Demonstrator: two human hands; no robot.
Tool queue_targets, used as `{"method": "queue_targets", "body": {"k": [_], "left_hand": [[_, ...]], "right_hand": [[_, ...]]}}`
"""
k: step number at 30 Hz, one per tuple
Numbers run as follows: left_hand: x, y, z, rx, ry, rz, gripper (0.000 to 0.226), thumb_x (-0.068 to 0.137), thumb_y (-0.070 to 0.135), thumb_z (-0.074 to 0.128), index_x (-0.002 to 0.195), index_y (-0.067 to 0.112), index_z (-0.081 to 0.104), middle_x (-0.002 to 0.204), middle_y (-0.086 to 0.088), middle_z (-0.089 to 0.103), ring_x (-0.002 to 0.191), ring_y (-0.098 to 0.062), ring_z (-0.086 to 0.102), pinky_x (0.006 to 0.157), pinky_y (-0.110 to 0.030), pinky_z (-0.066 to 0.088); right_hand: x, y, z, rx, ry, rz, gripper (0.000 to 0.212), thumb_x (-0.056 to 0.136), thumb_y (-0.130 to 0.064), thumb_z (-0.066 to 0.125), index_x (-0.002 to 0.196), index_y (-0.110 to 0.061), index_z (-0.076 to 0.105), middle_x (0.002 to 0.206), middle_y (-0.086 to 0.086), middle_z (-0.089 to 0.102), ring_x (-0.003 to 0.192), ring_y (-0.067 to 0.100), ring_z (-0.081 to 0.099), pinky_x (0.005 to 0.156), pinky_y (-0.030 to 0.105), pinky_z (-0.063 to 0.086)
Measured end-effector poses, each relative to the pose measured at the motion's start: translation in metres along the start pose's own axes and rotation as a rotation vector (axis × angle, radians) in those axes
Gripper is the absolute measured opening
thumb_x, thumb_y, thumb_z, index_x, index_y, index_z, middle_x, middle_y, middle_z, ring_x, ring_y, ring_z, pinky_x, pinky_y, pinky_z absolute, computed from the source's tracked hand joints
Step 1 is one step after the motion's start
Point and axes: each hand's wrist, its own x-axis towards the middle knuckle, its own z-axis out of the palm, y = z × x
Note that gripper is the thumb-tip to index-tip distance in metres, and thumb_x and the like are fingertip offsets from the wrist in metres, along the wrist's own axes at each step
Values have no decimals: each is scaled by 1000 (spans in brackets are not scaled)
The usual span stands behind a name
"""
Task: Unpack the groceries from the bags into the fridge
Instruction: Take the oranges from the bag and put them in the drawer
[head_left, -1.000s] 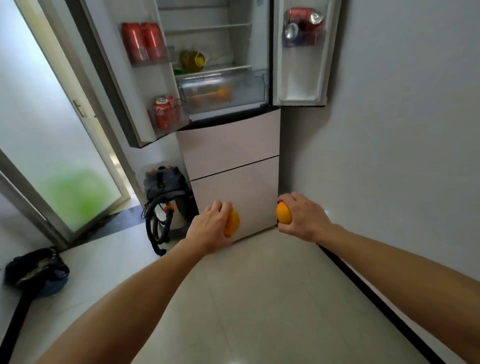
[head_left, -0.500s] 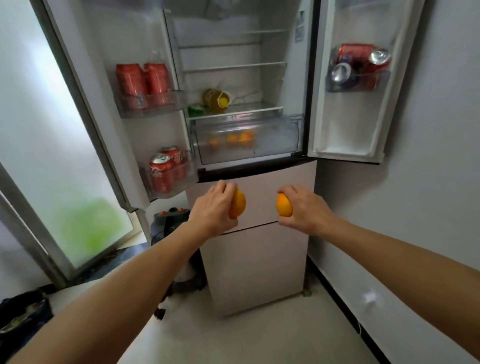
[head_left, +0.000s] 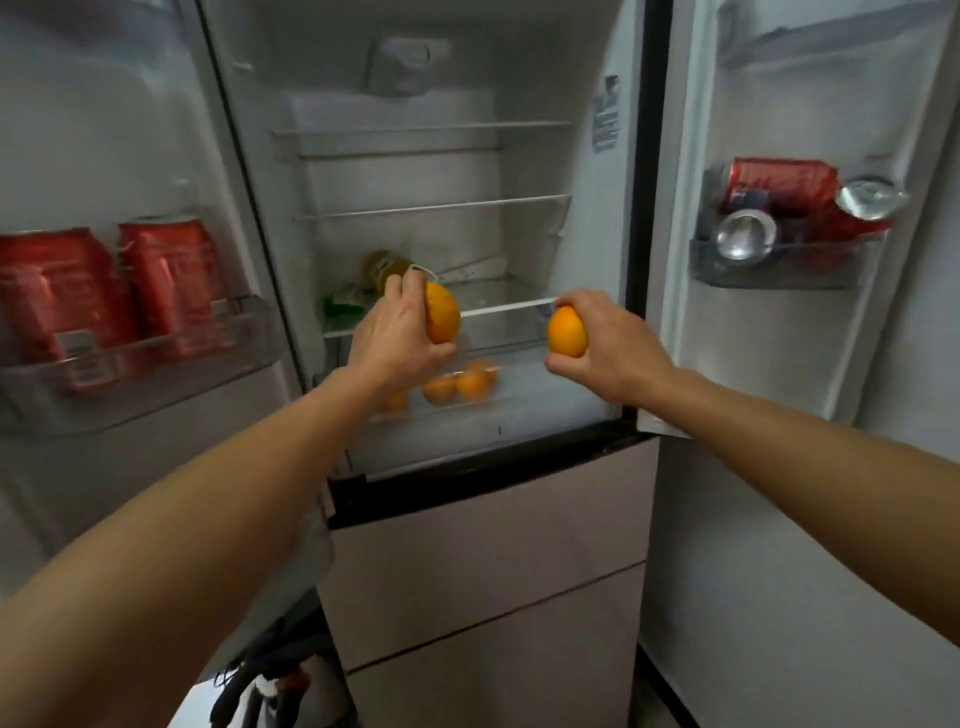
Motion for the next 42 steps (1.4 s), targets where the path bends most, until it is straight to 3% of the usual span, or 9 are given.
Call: {"method": "queue_targets", "body": {"k": [7, 12, 16, 22, 27, 30, 34, 37, 42], "left_hand": [[107, -42, 54, 103, -185, -93, 70, 67, 39, 81, 121, 19, 41, 120, -10, 54, 104, -30, 54, 79, -38, 45], [150, -69, 106, 315, -547, -180, 72, 60, 48, 83, 117, 23, 47, 109, -2, 55, 94, -23, 56, 82, -40, 52], [158, -93, 146, 379, -802, -208, 44, 78, 52, 66, 106, 20, 55, 109, -4, 60, 96, -24, 59, 86, -40, 51], [165, -111, 186, 491, -1099, -221, 14, 84, 32, 61, 90, 19, 57, 95, -3, 64, 87, -25, 63, 85, -40, 54], [169, -117, 202, 400, -1299, -296, 40, 74, 39, 71, 113, 28, 65, 107, 2, 70, 92, -22, 69, 87, -43, 56], [168, -124, 210, 401, -1323, -263, 54, 72, 41, 73, 123, 33, 60, 109, 3, 70, 91, -21, 69, 86, -42, 56], [168, -119, 206, 382, -1252, -195, 31, 84, 36, 68, 114, 39, 61, 87, 6, 64, 70, -14, 61, 73, -30, 53], [167, -119, 203, 362, -1224, -199, 31, 82, 37, 69, 113, 35, 63, 92, 4, 65, 78, -16, 63, 74, -32, 50], [165, -119, 197, 446, -1077, -134, 19, 84, 30, 63, 71, 22, 51, 88, -1, 58, 82, -24, 57, 79, -35, 49]], "right_hand": [[151, 49, 38, -49, -51, -76, 64, 72, -44, 75, 125, -18, 49, 120, 13, 57, 104, 34, 56, 83, 40, 47], [218, 71, 106, -291, -515, -147, 55, 68, -47, 79, 109, -16, 58, 110, 13, 64, 98, 33, 61, 72, 32, 48], [241, 85, 170, -380, -820, -130, 45, 63, -49, 81, 84, -17, 57, 87, 9, 66, 71, 28, 67, 68, 40, 60], [251, 98, 227, -394, -1086, -55, 65, 66, -51, 80, 110, -10, 54, 120, 14, 57, 83, 35, 69, 69, 44, 60], [251, 99, 251, -276, -1219, 52, 73, 62, -35, 89, 118, -10, 50, 129, 14, 49, 97, 38, 64, 69, 44, 61], [250, 100, 256, -245, -1274, 73, 62, 63, -29, 89, 111, -10, 55, 120, 13, 56, 96, 36, 65, 72, 45, 60], [250, 101, 253, -213, -1231, 75, 72, 62, -28, 90, 120, -5, 54, 118, 12, 57, 97, 33, 66, 70, 39, 61], [249, 99, 247, -234, -1173, 82, 65, 66, -27, 89, 116, -3, 56, 110, 10, 58, 91, 30, 68, 71, 36, 61], [249, 98, 228, -171, -1080, 131, 71, 71, -24, 86, 129, 1, 54, 121, 19, 60, 92, 33, 68, 75, 37, 60]]}}
